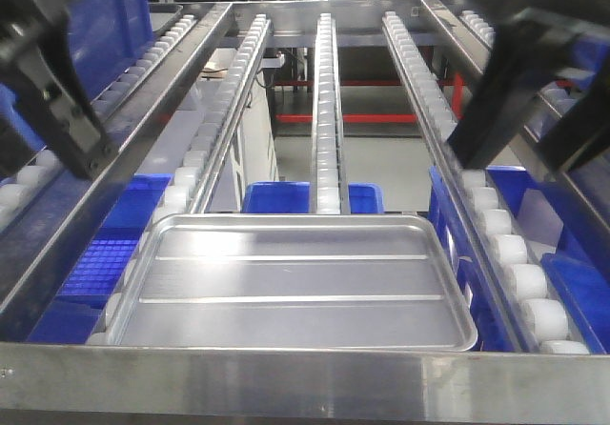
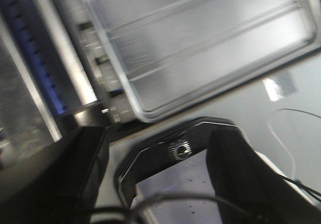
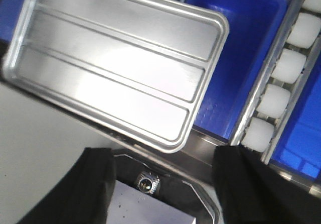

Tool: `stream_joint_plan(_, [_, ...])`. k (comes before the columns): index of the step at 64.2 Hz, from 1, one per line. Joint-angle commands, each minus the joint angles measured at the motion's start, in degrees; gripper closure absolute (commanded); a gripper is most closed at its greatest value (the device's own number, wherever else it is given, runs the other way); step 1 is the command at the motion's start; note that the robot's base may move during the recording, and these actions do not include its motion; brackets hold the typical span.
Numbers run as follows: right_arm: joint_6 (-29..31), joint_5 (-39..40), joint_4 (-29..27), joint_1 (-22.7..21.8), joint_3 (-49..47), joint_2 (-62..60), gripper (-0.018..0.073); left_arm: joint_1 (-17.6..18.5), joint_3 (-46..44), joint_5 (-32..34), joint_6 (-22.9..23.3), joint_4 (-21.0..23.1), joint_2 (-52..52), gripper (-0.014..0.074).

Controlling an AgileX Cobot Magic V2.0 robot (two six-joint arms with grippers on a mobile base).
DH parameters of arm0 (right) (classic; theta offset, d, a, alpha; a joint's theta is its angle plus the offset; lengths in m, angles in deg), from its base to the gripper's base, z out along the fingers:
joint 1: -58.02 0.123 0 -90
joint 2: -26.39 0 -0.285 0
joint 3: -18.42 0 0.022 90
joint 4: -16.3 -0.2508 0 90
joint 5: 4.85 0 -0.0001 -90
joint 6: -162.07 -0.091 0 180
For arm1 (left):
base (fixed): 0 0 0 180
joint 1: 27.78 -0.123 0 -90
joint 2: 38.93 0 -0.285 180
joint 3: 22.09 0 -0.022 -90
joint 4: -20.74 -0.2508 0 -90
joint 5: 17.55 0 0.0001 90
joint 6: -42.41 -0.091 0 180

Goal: Grab silver tray and stack on right shelf
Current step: 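Lower both grippers toward the near and far short edges of the silver tray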

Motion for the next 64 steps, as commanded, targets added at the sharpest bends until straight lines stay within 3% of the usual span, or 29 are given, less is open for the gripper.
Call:
stream_joint_plan(1, [-6.0,1.7,4.1,-0.1,-3.3,2.7,0.0041,2.2,-3.9,0.2,12.6,-8.2,-1.4,0.026])
stream_joint_plan(5, [-10.4,1.8,7.8,-0.1,-3.7,5.5,0.0041,3.5,-5.8,-0.3,17.1,-11.0,-4.5,0.026])
stream_joint_plan(13, [-16.3,2.9,12.2,-0.1,-3.7,8.8,0.0041,4.5,-8.7,-0.3,22.0,-11.5,-9.9,0.026])
stream_joint_plan(29, [-17.2,7.9,11.9,-0.1,-3.7,12.1,0.0041,4.8,-10.0,0.5,27.7,-13.2,-17.0,0.026])
stream_joint_plan(44, [-17.2,10.7,11.9,-0.1,-3.7,15.6,0.0041,4.8,-10.0,5.5,27.9,-13.1,-19.7,0.026])
stream_joint_plan(64, [-17.2,13.2,11.9,-0.1,-3.7,19.6,0.0041,4.7,-10.0,6.2,30.8,-15.5,-22.5,0.026])
